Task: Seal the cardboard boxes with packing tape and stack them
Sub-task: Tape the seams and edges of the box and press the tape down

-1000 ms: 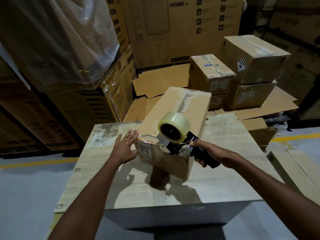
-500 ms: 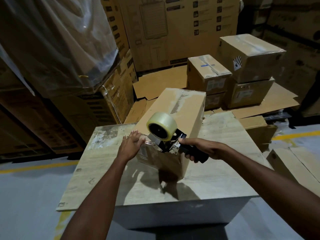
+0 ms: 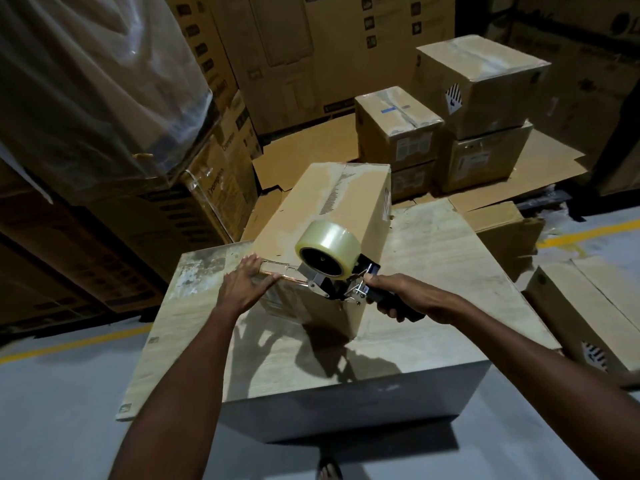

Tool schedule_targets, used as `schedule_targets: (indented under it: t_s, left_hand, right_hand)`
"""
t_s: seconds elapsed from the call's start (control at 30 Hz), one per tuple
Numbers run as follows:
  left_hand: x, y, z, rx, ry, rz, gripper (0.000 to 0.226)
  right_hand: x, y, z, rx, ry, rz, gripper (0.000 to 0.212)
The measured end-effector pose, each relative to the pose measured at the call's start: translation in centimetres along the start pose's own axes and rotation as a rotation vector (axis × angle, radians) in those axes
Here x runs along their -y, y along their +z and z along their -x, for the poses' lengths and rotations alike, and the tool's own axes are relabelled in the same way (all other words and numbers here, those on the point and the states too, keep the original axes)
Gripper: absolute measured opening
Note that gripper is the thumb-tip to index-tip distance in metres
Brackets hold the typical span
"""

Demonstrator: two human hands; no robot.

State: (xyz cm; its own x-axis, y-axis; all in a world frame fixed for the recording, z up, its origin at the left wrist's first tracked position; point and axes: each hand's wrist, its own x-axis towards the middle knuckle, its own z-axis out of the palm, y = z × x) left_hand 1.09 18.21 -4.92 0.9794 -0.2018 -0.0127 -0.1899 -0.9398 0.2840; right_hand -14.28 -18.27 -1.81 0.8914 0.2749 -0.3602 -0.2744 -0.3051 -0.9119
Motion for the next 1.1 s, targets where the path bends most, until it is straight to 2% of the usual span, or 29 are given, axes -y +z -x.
schedule_targets:
  t_s: [0.17, 0.37, 0.57, 0.87, 0.97, 1.1]
  left_hand:
    - [-1.3, 0.1, 0.8, -0.042, -0.028, -0.017, 0.122]
    - [-2.9, 0.8, 1.6, -0.119, -0.097, -0.064, 0.111]
    - [-5.4, 1.2, 2.1, -0.166, -0.153, -0.075, 0.093]
    - [-7.0, 2.6, 1.4, -0.203, -0.203, -0.152, 0.099]
    - [-8.0, 3.1, 1.0, -0.226, -0.235, -0.138, 0.099]
    - [-9.6, 3.9, -0.1, -0.229, -0.298, -0.15, 0.101]
  right_hand:
    - [-3.6, -1.3, 2.1, -0.036, 0.0, -0.087, 0.066]
    - [-7.8, -1.7, 4.6, -0.087, -0.001, -0.205, 0.057]
    - [-10.2, -1.0, 4.8, -0.14, -0.017, -0.304, 0.064]
    - [-11.4, 0.0, 2.3, -0.145, -0.016, -0.412, 0.057]
    - [-12.1, -0.1, 1.0, -0.133, -0.03, -0.557, 0.068]
    - [-12.6, 0.0, -1.0, -0.141, 0.025, -0.876, 0.076]
